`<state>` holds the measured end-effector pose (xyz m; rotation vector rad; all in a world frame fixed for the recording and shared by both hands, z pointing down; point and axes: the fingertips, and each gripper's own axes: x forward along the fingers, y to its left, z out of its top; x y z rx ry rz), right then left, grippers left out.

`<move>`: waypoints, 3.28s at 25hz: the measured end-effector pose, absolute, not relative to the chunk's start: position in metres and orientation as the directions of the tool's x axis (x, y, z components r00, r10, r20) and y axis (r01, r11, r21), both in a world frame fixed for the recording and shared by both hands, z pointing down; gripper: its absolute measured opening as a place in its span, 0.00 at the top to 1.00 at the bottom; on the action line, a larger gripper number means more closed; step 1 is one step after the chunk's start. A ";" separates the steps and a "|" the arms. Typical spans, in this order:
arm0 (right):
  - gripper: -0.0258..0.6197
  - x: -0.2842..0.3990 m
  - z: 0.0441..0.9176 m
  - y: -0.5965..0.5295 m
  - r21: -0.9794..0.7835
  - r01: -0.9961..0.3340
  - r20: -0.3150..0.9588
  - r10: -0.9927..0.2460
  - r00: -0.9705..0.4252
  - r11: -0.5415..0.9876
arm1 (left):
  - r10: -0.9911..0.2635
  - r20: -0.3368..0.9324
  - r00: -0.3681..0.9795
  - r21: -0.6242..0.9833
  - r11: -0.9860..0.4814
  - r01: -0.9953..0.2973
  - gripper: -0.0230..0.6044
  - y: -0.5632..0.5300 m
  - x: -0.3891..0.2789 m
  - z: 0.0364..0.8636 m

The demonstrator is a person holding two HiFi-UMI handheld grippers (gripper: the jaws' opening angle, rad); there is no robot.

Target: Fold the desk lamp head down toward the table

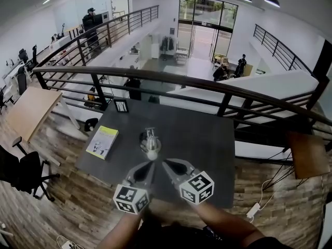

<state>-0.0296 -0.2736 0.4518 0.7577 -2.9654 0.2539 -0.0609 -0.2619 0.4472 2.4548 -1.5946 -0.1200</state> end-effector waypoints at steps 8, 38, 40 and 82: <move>0.96 -0.065 0.461 -0.320 -0.151 -0.563 0.136 -0.547 -0.826 0.812 | -0.871 0.058 0.488 0.243 -0.462 -0.853 0.96 -0.307 -0.096 0.456; 0.81 -0.094 0.534 -0.368 -0.055 -0.711 0.323 -0.662 -0.677 0.701 | -0.754 0.149 0.640 0.298 -0.583 -0.756 0.96 -0.372 -0.131 0.507; 0.81 -0.092 0.552 -0.360 -0.038 -0.706 0.340 -0.655 -0.674 0.707 | -0.756 0.154 0.636 0.293 -0.580 -0.760 0.96 -0.373 -0.132 0.512; 0.86 -0.121 0.664 -0.378 -0.102 -0.692 0.484 -0.572 -0.662 0.714 | -0.800 0.214 0.561 0.297 -0.494 -0.817 0.96 -0.346 -0.164 0.551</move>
